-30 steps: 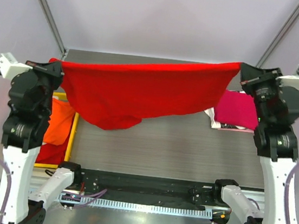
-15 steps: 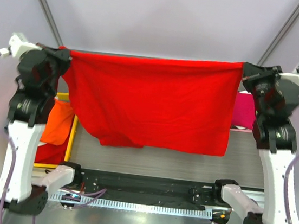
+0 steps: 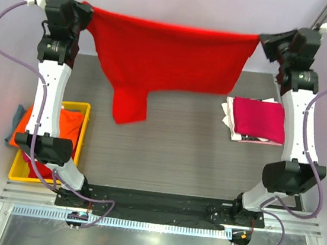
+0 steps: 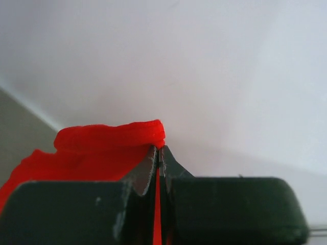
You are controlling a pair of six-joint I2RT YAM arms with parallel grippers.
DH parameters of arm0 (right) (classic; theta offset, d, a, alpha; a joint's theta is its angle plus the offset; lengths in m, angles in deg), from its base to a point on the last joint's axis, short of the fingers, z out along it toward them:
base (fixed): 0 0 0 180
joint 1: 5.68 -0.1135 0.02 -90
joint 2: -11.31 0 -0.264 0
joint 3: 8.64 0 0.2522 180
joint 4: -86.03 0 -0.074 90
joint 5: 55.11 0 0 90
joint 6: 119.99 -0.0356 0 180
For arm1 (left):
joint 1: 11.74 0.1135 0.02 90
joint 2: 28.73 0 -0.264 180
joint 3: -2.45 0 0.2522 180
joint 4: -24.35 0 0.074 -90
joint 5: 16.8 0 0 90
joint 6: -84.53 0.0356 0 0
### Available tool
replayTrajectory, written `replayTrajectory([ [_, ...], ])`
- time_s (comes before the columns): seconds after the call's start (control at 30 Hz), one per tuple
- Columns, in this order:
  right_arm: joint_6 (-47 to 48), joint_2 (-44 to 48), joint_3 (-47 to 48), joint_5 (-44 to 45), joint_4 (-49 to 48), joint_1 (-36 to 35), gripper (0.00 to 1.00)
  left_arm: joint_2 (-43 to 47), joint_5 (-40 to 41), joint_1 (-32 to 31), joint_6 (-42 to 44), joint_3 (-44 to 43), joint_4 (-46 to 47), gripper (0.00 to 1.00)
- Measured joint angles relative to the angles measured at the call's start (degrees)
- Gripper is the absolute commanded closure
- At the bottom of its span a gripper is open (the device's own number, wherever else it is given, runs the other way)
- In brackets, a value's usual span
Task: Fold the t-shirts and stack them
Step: Fold the tshirt
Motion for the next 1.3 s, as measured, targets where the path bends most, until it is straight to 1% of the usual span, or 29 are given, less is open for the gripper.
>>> replayTrajectory([
  [0.07,-2.32,-4.55,7.72,-4.72,-1.29,2.60,0.99,-1.51,-3.34,2.58,-2.12,-2.29,3.82,1.00],
  [0.13,-3.98,-8.33,13.18,-9.07,-3.08,4.04,0.99,-4.04,-7.08,5.35,-4.50,-5.38,7.91,1.00],
  [0.23,-5.75,-12.28,15.39,-14.45,-5.49,4.52,0.99,-7.41,-13.38,8.66,-6.95,-5.57,16.46,1.00],
  [0.3,-6.25,-13.97,13.57,-17.16,-7.13,4.46,0.99,-7.78,-16.15,9.73,-7.45,-0.11,22.97,1.00],
  [0.37,-6.49,-14.88,7.74,-19.02,-9.31,4.52,0.99,-7.76,-18.23,10.19,-7.58,7.67,28.13,1.00],
  [0.43,-6.58,-14.73,-0.55,-19.91,-12.28,4.63,0.99,-7.02,-19.58,10.25,-7.56,17.68,33.40,1.00],
  [0.5,-6.56,-14.78,-10.10,-20.33,-15.08,4.83,0.99,-6.16,-20.39,10.25,-7.45,29.11,38.03,1.00],
  [0.57,-6.45,-14.97,-19.26,-20.50,-15.91,5.09,0.99,-5.35,-20.46,10.29,-7.45,41.16,41.27,1.00],
  [0.67,-5.86,-15.21,-28.94,-20.63,-17.44,5.51,0.99,-3.76,-20.02,10.38,-7.85,55.25,43.69,1.00],
  [0.8,-4.59,-15.19,-37.29,-20.48,-20.28,5.68,0.99,0.44,-19.98,10.43,-9.90,69.96,48.68,1.00],
  [0.9,-3.67,-15.15,-43.67,-20.26,-23.21,5.70,0.99,2.32,-20.22,10.45,-12.00,77.18,53.31,1.00],
  [1.07,-1.46,-14.29,-51.87,-19.58,-25.03,5.81,0.99,2.36,-22.86,10.64,-12.46,81.26,56.59,1.00],
  [1.17,0.39,-10.40,-56.19,-18.25,-25.05,5.81,0.99,3.72,-25.31,10.78,-11.87,82.51,57.16,1.00],
  [1.3,1.86,-4.24,-60.43,-16.92,-24.59,5.92,0.99,10.19,-25.86,10.58,-10.43,86.03,55.74,1.00],
])
